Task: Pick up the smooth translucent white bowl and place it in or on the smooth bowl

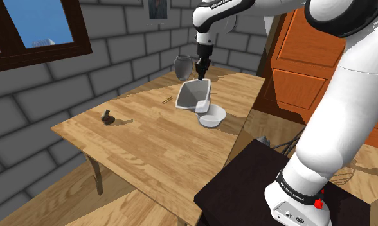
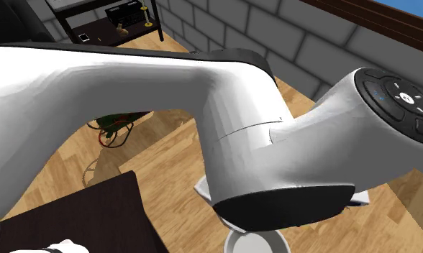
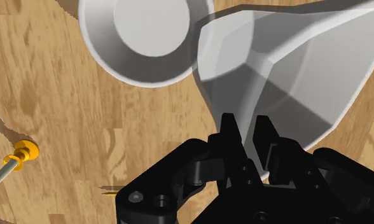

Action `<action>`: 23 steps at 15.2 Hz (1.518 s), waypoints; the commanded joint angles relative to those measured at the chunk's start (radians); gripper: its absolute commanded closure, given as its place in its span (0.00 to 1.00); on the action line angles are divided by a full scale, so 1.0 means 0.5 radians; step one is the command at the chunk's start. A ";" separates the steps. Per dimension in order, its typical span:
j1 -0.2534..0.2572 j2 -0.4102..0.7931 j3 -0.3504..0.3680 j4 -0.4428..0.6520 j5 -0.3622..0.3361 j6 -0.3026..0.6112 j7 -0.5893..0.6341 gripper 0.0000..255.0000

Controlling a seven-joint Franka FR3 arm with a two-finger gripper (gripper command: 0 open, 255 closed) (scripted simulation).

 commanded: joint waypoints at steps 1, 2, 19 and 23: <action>-0.051 -0.006 -0.041 0.032 0.001 -0.040 -0.093 1.00; -0.076 0.003 -0.061 0.056 0.002 -0.058 -0.137 1.00; -0.407 0.286 -0.282 0.490 0.058 -0.238 -0.683 1.00; -0.405 0.298 -0.280 0.399 0.063 -0.136 -0.689 1.00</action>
